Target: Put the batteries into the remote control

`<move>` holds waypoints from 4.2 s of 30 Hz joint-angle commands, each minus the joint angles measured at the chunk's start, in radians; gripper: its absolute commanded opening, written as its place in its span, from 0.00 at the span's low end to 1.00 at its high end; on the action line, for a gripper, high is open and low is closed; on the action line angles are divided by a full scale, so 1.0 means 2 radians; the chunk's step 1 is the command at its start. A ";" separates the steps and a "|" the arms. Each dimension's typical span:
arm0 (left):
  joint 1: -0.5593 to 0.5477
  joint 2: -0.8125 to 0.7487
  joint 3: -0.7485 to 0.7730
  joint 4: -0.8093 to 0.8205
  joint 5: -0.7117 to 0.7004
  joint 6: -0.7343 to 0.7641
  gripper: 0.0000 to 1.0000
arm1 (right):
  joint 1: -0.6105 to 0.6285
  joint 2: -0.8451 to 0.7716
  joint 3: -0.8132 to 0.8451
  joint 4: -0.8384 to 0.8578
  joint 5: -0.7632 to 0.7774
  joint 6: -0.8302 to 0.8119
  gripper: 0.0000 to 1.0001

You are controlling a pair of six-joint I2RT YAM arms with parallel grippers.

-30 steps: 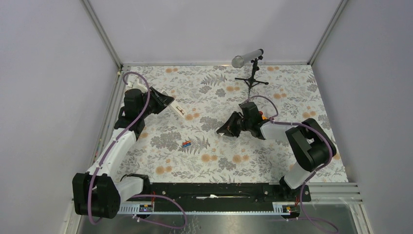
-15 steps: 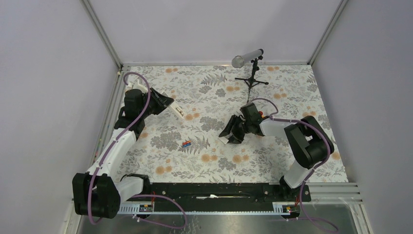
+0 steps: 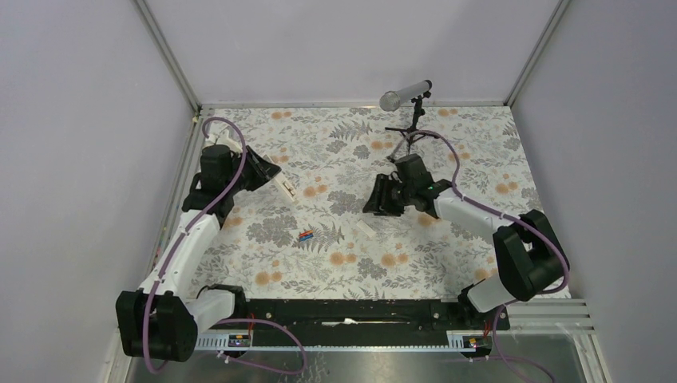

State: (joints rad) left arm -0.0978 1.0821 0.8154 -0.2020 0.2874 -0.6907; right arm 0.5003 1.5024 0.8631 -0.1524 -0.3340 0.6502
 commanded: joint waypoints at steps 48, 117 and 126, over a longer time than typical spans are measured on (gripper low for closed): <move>0.152 0.000 0.011 -0.110 0.000 0.014 0.00 | 0.270 0.319 0.373 -0.120 0.124 -0.403 0.50; 0.152 -0.005 0.010 -0.122 -0.013 0.036 0.00 | 0.360 0.051 0.190 -0.225 0.234 -0.090 0.75; 0.152 -0.010 0.004 -0.104 -0.005 0.023 0.00 | 0.337 0.117 0.225 -0.345 0.267 0.300 0.74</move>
State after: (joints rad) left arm 0.2016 1.0710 0.8227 -0.4656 0.2623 -0.6369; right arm 1.1660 1.6871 1.2728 -0.7090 0.2039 0.8291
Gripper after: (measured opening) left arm 0.252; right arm 0.761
